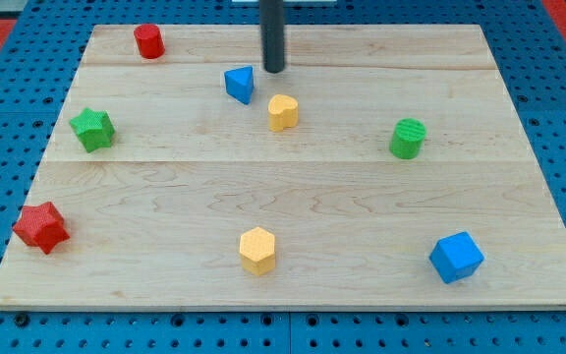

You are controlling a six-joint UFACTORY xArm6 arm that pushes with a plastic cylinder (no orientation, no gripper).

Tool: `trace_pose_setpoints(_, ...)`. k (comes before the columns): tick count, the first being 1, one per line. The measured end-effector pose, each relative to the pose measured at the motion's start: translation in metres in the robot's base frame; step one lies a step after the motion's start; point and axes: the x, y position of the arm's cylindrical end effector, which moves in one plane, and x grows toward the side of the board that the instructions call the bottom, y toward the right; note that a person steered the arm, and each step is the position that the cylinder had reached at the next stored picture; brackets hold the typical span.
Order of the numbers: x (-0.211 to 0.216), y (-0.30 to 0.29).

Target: Slide the green circle towards the blue cube

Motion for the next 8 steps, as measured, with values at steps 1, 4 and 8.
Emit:
trace_pose_setpoints(1,0.026,0.032)
trace_pose_setpoints(4,0.094,0.122)
trace_pose_setpoints(8,0.144,0.173)
